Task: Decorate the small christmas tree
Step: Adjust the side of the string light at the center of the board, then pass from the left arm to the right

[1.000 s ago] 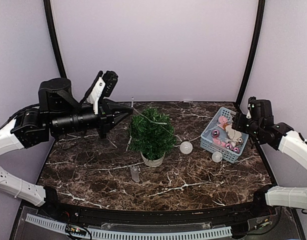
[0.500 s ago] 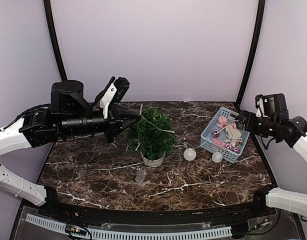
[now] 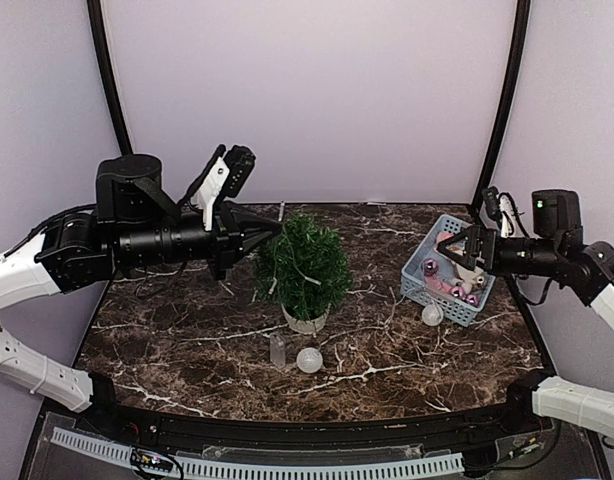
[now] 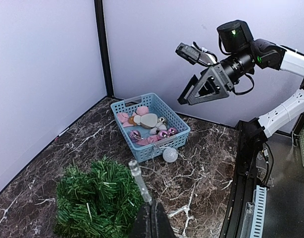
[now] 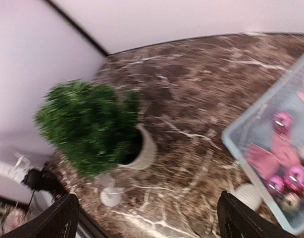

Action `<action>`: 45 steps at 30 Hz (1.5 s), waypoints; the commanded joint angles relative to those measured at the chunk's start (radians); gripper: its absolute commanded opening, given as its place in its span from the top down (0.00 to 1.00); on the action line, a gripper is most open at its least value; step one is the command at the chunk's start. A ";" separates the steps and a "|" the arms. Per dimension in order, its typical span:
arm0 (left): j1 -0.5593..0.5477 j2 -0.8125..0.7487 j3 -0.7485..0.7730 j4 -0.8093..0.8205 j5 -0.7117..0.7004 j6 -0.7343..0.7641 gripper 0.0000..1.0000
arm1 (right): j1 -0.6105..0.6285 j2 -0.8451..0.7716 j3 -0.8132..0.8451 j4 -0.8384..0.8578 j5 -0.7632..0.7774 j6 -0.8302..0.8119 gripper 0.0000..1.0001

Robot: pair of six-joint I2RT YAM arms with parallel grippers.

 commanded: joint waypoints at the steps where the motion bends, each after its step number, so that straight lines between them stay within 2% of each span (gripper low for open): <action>1: 0.000 -0.014 0.034 0.018 0.012 0.016 1.00 | 0.148 -0.025 -0.128 0.535 -0.339 0.013 0.01; 6: 0.000 -0.017 0.040 0.015 0.012 0.012 1.00 | 0.342 0.087 -0.132 0.773 -0.366 0.015 0.02; 13: 0.000 -0.022 0.048 0.017 0.006 0.017 1.00 | 0.549 0.292 -0.121 1.027 -0.324 0.011 0.10; 18: 0.002 -0.023 0.060 0.018 0.013 0.021 1.00 | 0.642 0.426 -0.052 1.082 -0.276 -0.046 0.14; 28: 0.003 -0.028 0.084 0.022 0.052 0.038 1.00 | 0.681 0.590 0.023 1.141 -0.264 -0.093 0.19; 35: 0.004 -0.027 0.104 0.019 0.067 0.047 1.00 | 0.688 0.613 -0.001 1.166 -0.208 -0.100 0.27; 38: 0.005 -0.030 0.106 0.014 0.061 0.052 1.00 | 0.688 0.601 -0.015 1.161 -0.185 -0.100 0.39; 42: 0.006 -0.035 0.106 0.015 0.049 0.055 1.00 | 0.688 0.582 -0.037 1.161 -0.176 -0.078 0.76; 45: 0.008 -0.038 0.096 0.025 0.039 0.058 1.00 | 0.686 0.543 -0.070 1.184 -0.137 -0.056 1.00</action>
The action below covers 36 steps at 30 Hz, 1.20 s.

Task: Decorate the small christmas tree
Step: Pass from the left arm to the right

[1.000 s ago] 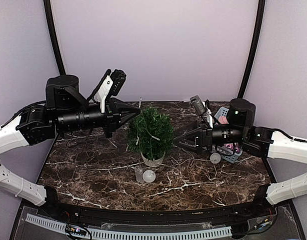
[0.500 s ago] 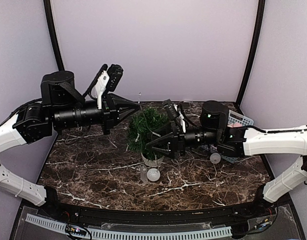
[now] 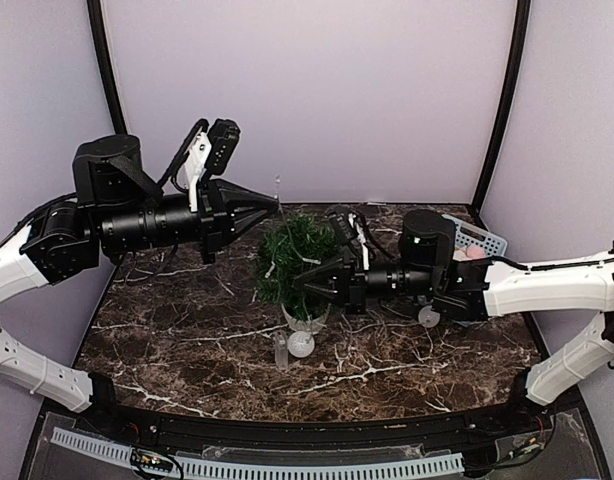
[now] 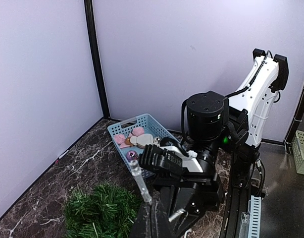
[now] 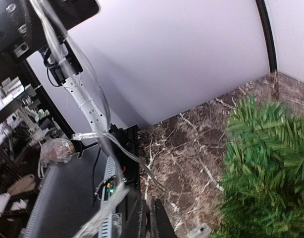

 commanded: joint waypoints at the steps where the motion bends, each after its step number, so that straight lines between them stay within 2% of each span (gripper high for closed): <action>1: 0.008 -0.031 0.012 0.024 -0.016 0.022 1.00 | 0.005 -0.078 -0.049 0.060 0.078 0.028 1.00; 6: 0.014 -0.042 -0.041 0.041 -0.068 0.030 1.00 | 0.004 -0.216 -0.075 -0.011 0.208 0.008 1.00; 12: 0.018 -0.054 -0.096 0.048 -0.117 0.037 1.00 | 0.003 -0.383 -0.062 -0.205 0.418 -0.040 1.00; 15: 0.022 -0.053 -0.125 0.050 -0.148 0.048 1.00 | 0.004 -0.412 -0.040 -0.293 0.467 -0.051 1.00; 20: 0.023 -0.046 -0.182 0.064 -0.061 0.027 0.99 | 0.003 -0.460 -0.066 -0.327 0.498 -0.035 1.00; 24: 0.024 -0.048 -0.253 0.093 0.016 -0.026 0.89 | 0.003 -0.513 -0.078 -0.337 0.504 -0.015 1.00; 31: 0.024 -0.044 -0.374 0.145 0.085 -0.119 0.81 | 0.004 -0.592 -0.049 -0.365 0.453 -0.005 1.00; 33: 0.023 -0.044 -0.394 0.173 0.126 -0.148 0.74 | 0.003 -0.593 -0.033 -0.388 0.434 -0.012 1.00; 35: 0.024 -0.049 -0.435 0.193 0.150 -0.172 0.62 | 0.004 -0.594 -0.022 -0.415 0.433 -0.021 1.00; 36: 0.024 -0.054 -0.452 0.195 0.151 -0.184 0.50 | 0.004 -0.596 -0.019 -0.426 0.438 -0.023 1.00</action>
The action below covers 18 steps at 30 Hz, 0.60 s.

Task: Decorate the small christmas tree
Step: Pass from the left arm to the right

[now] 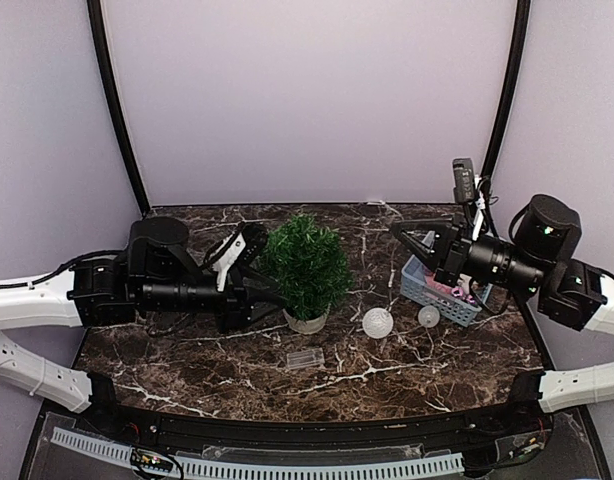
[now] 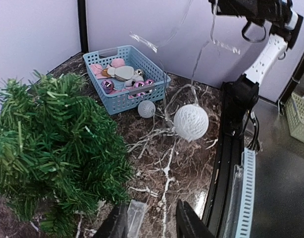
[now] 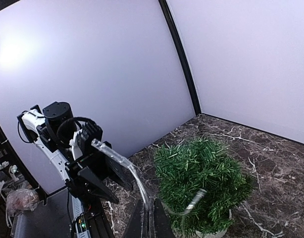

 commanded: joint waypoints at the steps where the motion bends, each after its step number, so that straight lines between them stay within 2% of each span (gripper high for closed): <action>1: 0.004 -0.033 -0.106 0.107 0.061 -0.079 0.44 | 0.004 -0.009 0.039 -0.044 -0.012 -0.010 1.00; 2: 0.005 -0.042 -0.135 0.125 0.031 -0.095 0.33 | 0.004 -0.011 0.038 -0.045 -0.007 -0.011 1.00; 4: 0.004 -0.066 -0.232 0.172 -0.022 -0.104 0.25 | 0.004 -0.019 0.032 -0.046 0.004 -0.011 1.00; 7: -0.005 -0.083 -0.402 0.274 -0.093 -0.074 0.22 | 0.004 -0.030 0.012 -0.038 0.010 -0.005 1.00; 9: -0.024 -0.057 -0.456 0.318 -0.167 -0.035 0.22 | 0.004 -0.034 0.005 -0.031 0.014 -0.003 1.00; 13: -0.051 0.071 -0.448 0.362 -0.208 0.025 0.23 | 0.004 -0.036 0.000 -0.020 0.016 -0.001 1.00; 18: -0.055 0.273 -0.388 0.479 -0.178 0.092 0.24 | 0.004 -0.044 -0.010 0.003 0.018 -0.001 1.00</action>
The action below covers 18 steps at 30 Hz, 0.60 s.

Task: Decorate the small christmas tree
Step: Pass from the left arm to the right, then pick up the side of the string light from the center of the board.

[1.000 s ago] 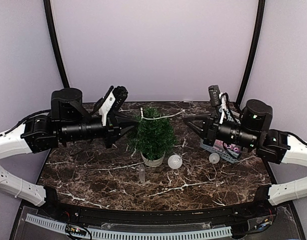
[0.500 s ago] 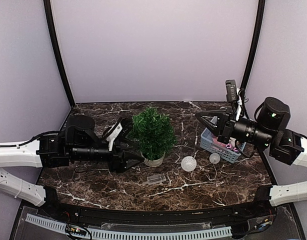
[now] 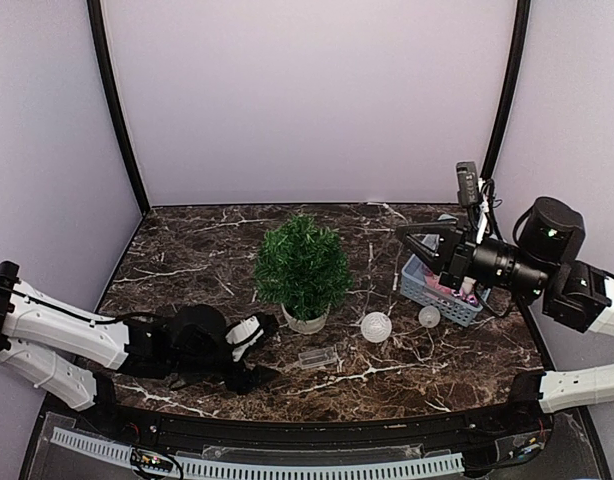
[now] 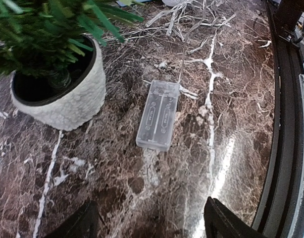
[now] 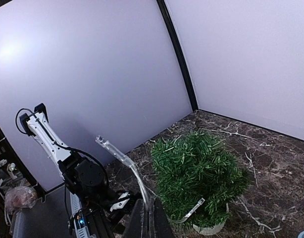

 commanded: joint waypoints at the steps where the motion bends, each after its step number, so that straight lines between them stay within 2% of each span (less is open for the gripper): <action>1: -0.006 0.132 0.069 0.157 0.007 0.091 0.24 | 0.003 -0.020 -0.009 0.056 0.011 0.002 1.00; 8: -0.006 0.352 0.155 0.243 0.011 0.138 0.22 | 0.005 -0.037 -0.013 0.067 0.007 0.000 1.00; 18: 0.028 0.468 0.184 0.320 0.016 0.137 0.21 | 0.003 -0.056 -0.023 0.084 0.020 -0.003 1.00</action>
